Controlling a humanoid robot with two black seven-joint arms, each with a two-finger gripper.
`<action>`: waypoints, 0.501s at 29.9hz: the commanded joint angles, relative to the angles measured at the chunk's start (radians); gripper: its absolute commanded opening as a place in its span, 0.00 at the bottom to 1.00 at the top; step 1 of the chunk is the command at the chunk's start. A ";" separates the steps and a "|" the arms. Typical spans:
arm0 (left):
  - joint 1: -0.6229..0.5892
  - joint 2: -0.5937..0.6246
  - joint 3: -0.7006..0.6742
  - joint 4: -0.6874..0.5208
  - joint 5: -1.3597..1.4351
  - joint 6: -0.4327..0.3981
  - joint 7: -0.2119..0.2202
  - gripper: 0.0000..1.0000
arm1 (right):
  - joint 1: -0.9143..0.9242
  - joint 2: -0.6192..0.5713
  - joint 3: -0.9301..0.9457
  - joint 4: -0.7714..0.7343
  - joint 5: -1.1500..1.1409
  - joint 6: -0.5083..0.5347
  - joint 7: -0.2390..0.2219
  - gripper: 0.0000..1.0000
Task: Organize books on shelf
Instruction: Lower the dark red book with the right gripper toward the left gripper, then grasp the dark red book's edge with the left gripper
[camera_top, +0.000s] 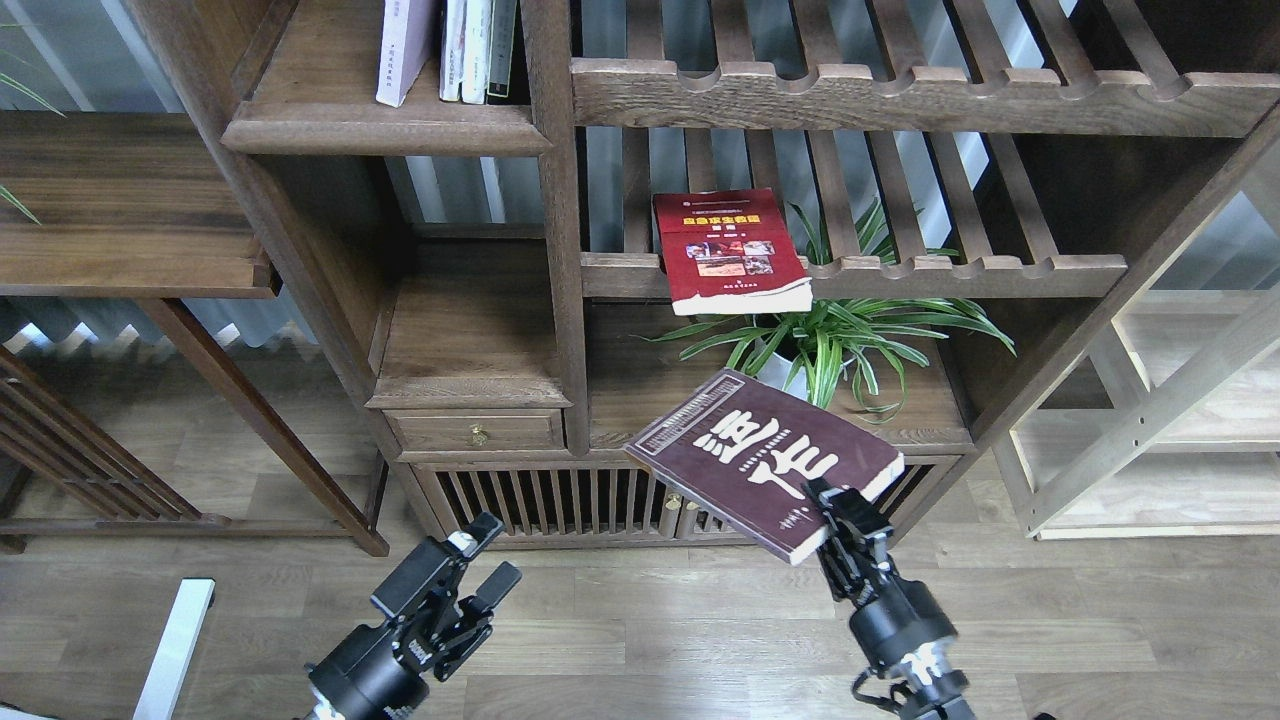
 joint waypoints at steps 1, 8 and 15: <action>0.007 0.000 -0.004 0.009 -0.006 0.000 0.000 0.99 | 0.026 0.025 -0.040 0.002 0.000 0.000 0.000 0.03; -0.004 -0.015 -0.014 0.049 -0.008 0.000 0.000 0.99 | 0.039 0.079 -0.097 0.002 -0.011 0.000 0.000 0.03; -0.065 -0.041 -0.011 0.136 -0.008 0.000 0.000 0.99 | 0.078 0.115 -0.148 0.002 -0.026 0.000 0.000 0.03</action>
